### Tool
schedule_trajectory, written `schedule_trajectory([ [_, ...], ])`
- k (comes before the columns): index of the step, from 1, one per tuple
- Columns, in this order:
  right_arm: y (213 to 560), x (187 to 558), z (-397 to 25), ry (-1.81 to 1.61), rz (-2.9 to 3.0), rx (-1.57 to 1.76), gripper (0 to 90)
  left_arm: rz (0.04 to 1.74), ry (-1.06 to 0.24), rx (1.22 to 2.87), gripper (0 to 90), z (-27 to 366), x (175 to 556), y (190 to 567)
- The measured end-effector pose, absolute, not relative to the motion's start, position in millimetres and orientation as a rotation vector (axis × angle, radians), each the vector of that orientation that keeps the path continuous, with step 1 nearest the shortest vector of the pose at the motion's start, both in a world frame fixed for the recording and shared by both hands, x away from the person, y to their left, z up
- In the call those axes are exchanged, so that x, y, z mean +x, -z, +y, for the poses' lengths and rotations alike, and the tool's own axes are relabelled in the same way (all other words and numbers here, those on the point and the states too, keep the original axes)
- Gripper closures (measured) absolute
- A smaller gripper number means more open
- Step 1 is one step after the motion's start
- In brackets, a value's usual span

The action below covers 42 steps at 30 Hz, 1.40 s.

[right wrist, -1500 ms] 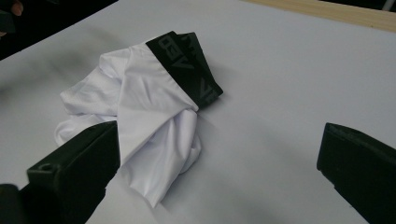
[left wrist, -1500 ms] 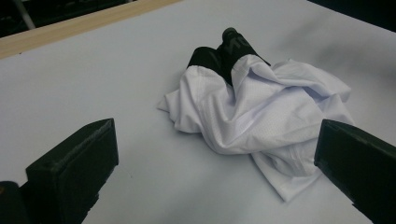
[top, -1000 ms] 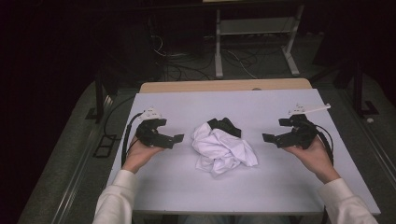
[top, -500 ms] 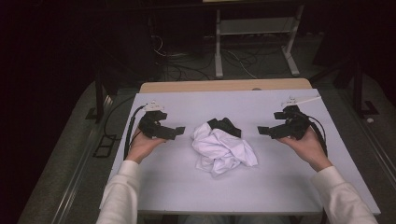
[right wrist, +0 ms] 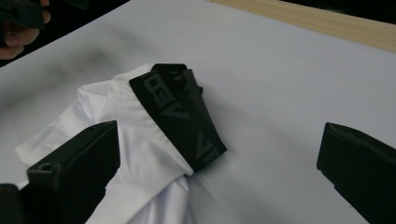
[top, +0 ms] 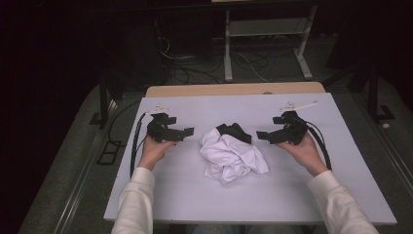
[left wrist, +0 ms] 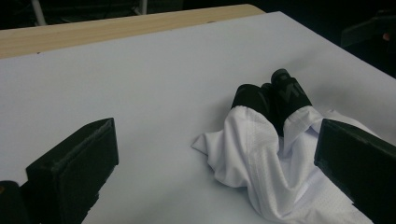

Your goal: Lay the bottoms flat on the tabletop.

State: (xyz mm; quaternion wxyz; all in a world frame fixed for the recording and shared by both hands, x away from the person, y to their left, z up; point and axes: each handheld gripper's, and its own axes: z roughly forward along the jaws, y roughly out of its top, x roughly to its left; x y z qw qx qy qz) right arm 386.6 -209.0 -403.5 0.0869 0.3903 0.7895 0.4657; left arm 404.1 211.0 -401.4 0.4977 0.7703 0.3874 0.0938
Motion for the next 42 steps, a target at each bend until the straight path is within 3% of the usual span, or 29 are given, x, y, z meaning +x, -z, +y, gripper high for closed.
schedule_trajectory([
  [13, 423.2, 394.9, -189.2, -1.366, 2.399, 1.19, 0.0, 0.945, -0.204, 1.87, 0.0, 199.0, 409.1, 423.3],
  [28, 462.5, 409.6, -172.8, -1.254, 2.495, 1.331, 0.1, 0.962, -0.073, 1.877, 0.0, 184.2, 414.2, 437.9],
  [30, 464.4, 409.9, -171.9, -1.257, 2.512, 1.329, 7.8, 0.972, -0.052, 1.897, 0.0, 181.9, 415.7, 441.7],
  [38, 466.6, 410.6, -169.6, -1.335, 2.494, 1.342, 16.7, 0.985, 0.007, 1.921, 2.0, 175.8, 419.6, 450.9],
  [42, 467.7, 411.8, -170.4, -1.369, 2.479, 1.366, 30.1, 0.978, 0.028, 1.928, 7.3, 172.5, 419.9, 453.1],
])
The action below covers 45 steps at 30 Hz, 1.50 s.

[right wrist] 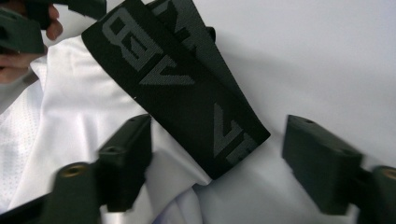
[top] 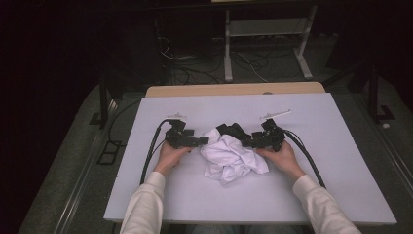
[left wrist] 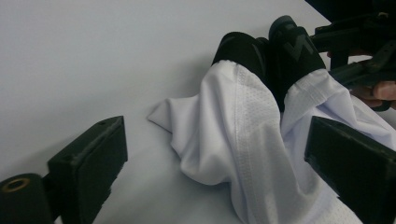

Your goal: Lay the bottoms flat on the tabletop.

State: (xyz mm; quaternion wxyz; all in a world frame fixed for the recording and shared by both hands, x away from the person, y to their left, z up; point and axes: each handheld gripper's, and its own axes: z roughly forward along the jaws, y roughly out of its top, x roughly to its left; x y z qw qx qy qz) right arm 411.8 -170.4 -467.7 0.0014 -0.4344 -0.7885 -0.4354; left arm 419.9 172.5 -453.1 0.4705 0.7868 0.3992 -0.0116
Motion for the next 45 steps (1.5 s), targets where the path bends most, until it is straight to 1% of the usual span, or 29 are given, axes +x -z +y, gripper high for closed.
schedule_trajectory([
  [3, 468.7, 412.2, -170.1, 1.375, -2.468, -1.353, 41.2, 0.974, 0.039, 1.942, 11.6, 169.1, 420.5, 454.8],
  [4, 468.9, 412.6, -170.5, 1.373, -2.456, -1.379, 49.5, 0.973, 0.04, 1.947, 13.7, 167.7, 420.6, 455.3],
  [5, 469.3, 412.9, -171.1, 1.373, -2.444, -1.392, 52.8, 0.969, 0.038, 1.957, 14.5, 166.5, 420.8, 455.6],
  [6, 469.3, 412.9, -171.1, 1.373, -2.444, -1.392, 52.8, 0.967, 0.042, 1.956, 14.5, 164.8, 420.9, 456.2],
  [8, 470.1, 414.0, -172.8, 1.367, -2.42, -1.398, 60.9, 0.958, 0.049, 1.967, 16.8, 161.9, 420.7, 456.9],
  [11, 471.5, 415.4, -175.0, 1.361, -2.405, -1.399, 70.3, 0.94, 0.049, 1.986, 21.5, 156.4, 419.5, 457.6],
  [12, 471.5, 415.8, -176.0, 1.357, -2.392, -1.399, 76.4, 0.932, 0.047, 1.996, 23.3, 154.7, 419.3, 457.7],
  [13, 471.5, 415.8, -176.0, 1.357, -2.392, -1.399, 76.4, 0.927, 0.046, 2.003, 23.3, 152.9, 418.8, 458.0],
  [14, 471.6, 416.0, -176.6, 1.363, -2.378, -1.396, 80.2, 0.922, 0.046, 2.008, 24.4, 151.2, 418.2, 458.3],
  [16, 470.5, 416.1, -177.7, 1.373, -2.362, -1.378, 84.8, 0.912, 0.043, 2.018, 26.3, 148.5, 417.1, 459.0],
  [24, 461.6, 414.7, -184.3, 1.38, -2.37, -1.356, 86.3, 0.898, 0.028, 2.018, 29.8, 148.1, 415.6, 456.0],
  [28, 451.3, 413.3, -198.1, 1.398, -2.355, -1.388, 86.4, 0.905, 0.035, 1.985, 34.6, 151.1, 416.0, 452.8],
  [30, 445.5, 412.1, -206.3, 1.408, -2.349, -1.411, 86.4, 0.91, 0.033, 1.977, 35.3, 152.3, 416.3, 452.0],
  [32, 440.2, 410.0, -214.5, 1.413, -2.342, -1.425, 86.5, 0.924, 0.029, 1.973, 39.2, 152.7, 416.8, 452.1],
  [34, 435.4, 406.0, -222.4, 1.41, -2.338, -1.444, 86.5, 0.953, 0.021, 1.975, 44.3, 152.9, 417.6, 452.9],
  [35, 431.3, 401.8, -230.1, 1.404, -2.345, -1.459, 86.5, 0.977, 0.025, 1.969, 53.0, 153.4, 419.0, 454.2],
  [38, 427.6, 397.3, -237.4, 1.403, -2.334, -1.471, 86.5, 0.997, 0.046, 1.97, 68.0, 152.7, 421.0, 455.5],
  [40, 424.1, 391.3, -243.3, 1.393, -2.323, -1.477, 86.5, 1.008, 0.092, 1.979, 77.3, 150.1, 423.6, 457.4],
  [41, 424.1, 391.3, -243.3, 1.393, -2.323, -1.477, 86.5, 1.012, 0.105, 1.983, 77.3, 148.5, 424.4, 457.4],
  [42, 421.9, 387.4, -244.1, 1.377, -2.329, -1.482, 86.5, 1.008, 0.095, 1.989, 85.8, 147.2, 424.3, 456.0],
  [45, 419.3, 383.2, -244.7, 1.368, -2.328, -1.484, 86.5, 0.976, 0.029, 1.991, 86.7, 143.1, 420.9, 446.4],
])
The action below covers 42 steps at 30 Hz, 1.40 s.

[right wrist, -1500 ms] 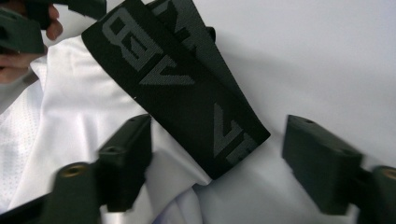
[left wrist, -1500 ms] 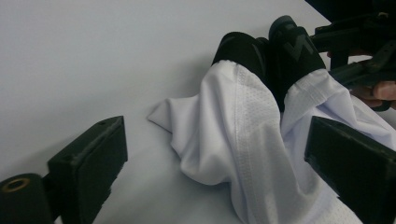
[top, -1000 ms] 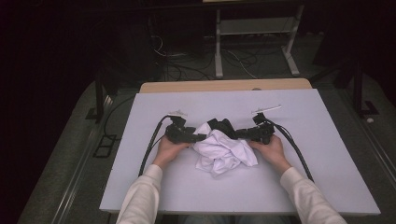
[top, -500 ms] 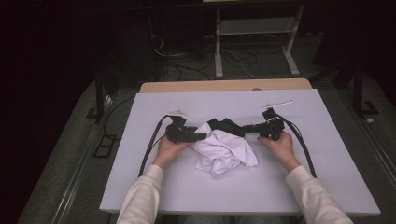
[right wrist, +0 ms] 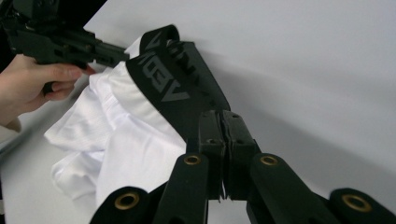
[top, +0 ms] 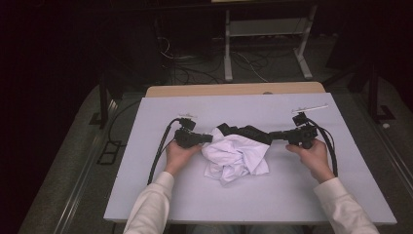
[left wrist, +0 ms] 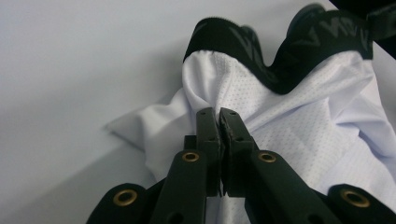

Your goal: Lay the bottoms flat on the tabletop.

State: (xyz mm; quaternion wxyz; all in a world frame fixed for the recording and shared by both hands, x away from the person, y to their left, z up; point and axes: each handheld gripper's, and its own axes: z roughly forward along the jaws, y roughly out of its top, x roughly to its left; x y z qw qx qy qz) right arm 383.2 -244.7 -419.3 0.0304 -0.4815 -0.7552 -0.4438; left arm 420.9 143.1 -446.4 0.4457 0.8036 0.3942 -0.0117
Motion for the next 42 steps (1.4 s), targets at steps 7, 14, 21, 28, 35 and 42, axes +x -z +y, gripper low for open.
schedule_trajectory([
  [7, 410.8, 367.6, -257.3, 1.365, -2.295, -1.513, 86.5, 0.881, -0.065, 1.92, 87.1, 139.3, 400.3, 412.1],
  [14, 400.6, 340.7, -287.0, 1.391, -2.236, -1.558, 86.5, 0.799, -0.067, 1.926, 87.0, 124.3, 364.3, 398.3],
  [21, 415.8, 312.3, -309.6, 1.304, -2.213, -1.623, 86.5, 0.721, -0.013, 2.091, 86.6, 80.3, 331.6, 419.2],
  [28, 429.9, 295.5, -315.7, 1.244, -2.195, -1.634, 86.4, 0.703, 0.055, 2.19, 81.4, 60.6, 324.7, 435.1],
  [35, 440.9, 289.6, -315.4, 1.193, -2.171, -1.64, 86.4, 0.738, 0.067, 2.14, 54.4, 78.3, 314.5, 422.4],
  [42, 443.3, 288.9, -316.0, 1.173, -2.177, -1.646, 86.4, 0.836, -0.052, 2.003, 46.1, 117.9, 334.0, 397.2],
])
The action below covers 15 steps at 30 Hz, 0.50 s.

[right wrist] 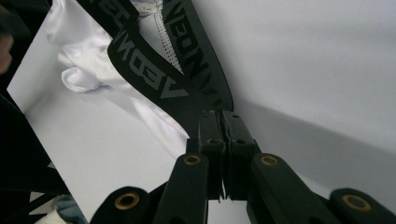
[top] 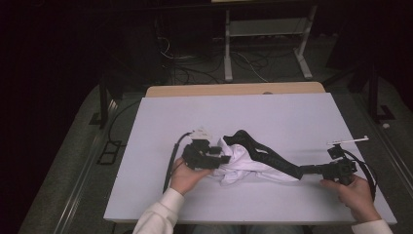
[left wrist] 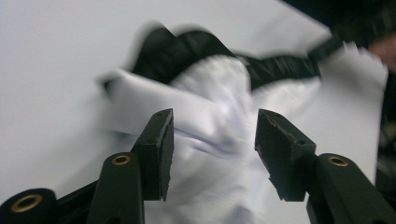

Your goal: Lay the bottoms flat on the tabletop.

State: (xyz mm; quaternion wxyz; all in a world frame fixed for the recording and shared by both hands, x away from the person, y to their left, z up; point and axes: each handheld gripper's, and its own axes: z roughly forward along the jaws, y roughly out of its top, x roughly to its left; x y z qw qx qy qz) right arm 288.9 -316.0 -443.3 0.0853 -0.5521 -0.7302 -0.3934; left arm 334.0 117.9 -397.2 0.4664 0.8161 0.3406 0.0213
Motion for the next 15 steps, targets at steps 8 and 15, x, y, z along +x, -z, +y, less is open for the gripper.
schedule_trajectory([
  [8, 445.8, 289.4, -318.5, 1.166, -2.168, -1.661, 86.4, 1.032, 0.045, 1.866, 44.0, 144.4, 386.9, 407.9],
  [15, 445.9, 290.2, -318.1, 1.161, -2.179, -1.651, 86.4, 1.145, 0.18, 1.832, 43.6, 142.9, 424.7, 429.4],
])
